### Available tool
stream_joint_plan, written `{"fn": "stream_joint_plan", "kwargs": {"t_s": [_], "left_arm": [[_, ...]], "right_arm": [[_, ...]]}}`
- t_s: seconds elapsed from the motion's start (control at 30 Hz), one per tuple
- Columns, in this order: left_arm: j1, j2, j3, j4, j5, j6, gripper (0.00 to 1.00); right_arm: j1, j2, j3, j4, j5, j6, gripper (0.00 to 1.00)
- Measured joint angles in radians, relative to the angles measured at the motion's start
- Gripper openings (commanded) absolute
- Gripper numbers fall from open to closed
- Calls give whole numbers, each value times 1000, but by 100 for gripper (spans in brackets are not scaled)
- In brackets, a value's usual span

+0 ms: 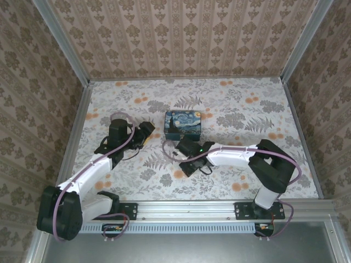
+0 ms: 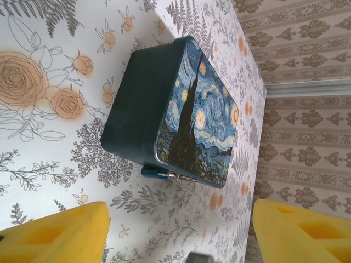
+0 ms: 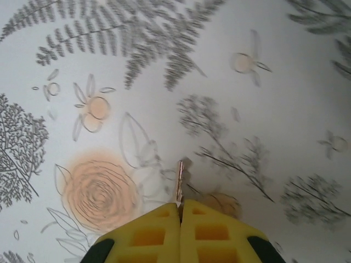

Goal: Unlock a padlock with a key

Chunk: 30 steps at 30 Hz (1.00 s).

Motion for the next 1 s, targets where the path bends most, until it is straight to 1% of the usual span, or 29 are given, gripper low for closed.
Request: {"fn": "stream_joint_plan", "kwargs": {"t_s": [0.17,0.37,0.63,0.73,1.0], "left_arm": [[-44,40,17,0,11,24,70],[-126,129,51,13,30,50,68],[-212,239,88,85,57,66,57],[-231,266,93,113,66,67,52],[-266,298,97,193,82,61,45]], "right_arm": [[-64,-87,-17,33,-62,34,0],[-92,-160,-17,88,-116,76,0],[-127,-213,-17,152,-187,141,0],[-140,-230,-17,181,-213,167,0],[-166,-245,-18,245,-266,223,0]]}}
